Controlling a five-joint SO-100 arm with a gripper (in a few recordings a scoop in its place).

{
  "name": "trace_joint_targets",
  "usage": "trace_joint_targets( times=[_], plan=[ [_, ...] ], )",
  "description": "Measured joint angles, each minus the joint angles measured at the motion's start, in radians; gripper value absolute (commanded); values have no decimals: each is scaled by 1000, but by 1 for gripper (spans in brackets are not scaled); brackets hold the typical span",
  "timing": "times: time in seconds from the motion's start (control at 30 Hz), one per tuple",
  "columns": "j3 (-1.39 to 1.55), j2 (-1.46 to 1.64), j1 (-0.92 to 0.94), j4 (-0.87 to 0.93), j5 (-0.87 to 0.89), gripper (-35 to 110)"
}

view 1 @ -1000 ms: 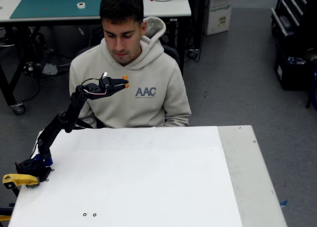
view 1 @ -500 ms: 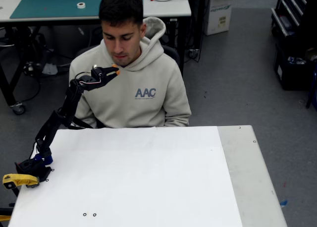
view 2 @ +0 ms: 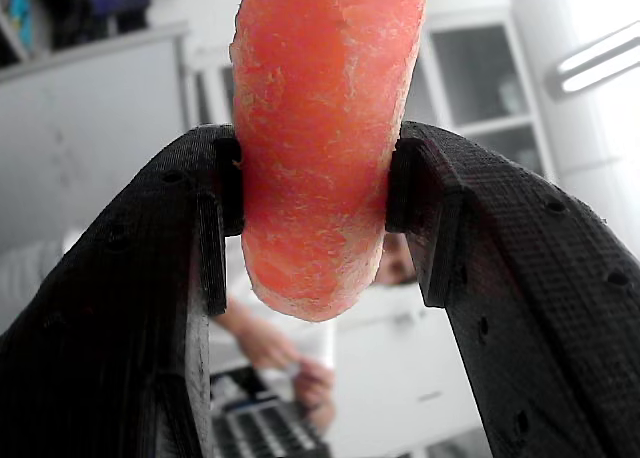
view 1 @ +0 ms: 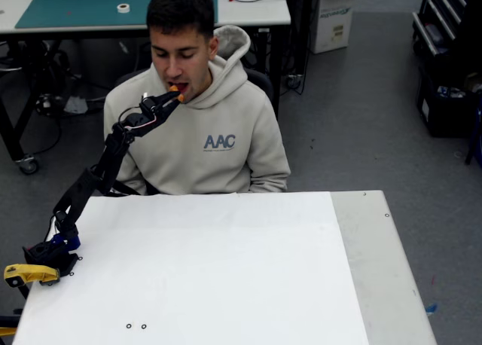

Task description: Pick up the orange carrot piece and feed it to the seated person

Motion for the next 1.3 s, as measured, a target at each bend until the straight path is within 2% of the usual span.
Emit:
trace_joint_targets(
  times=[1.1,1.3],
  plan=[
    [0,-5,-2,0,0,-2],
    [0,-5,-11,-9,3,11]
  ],
)
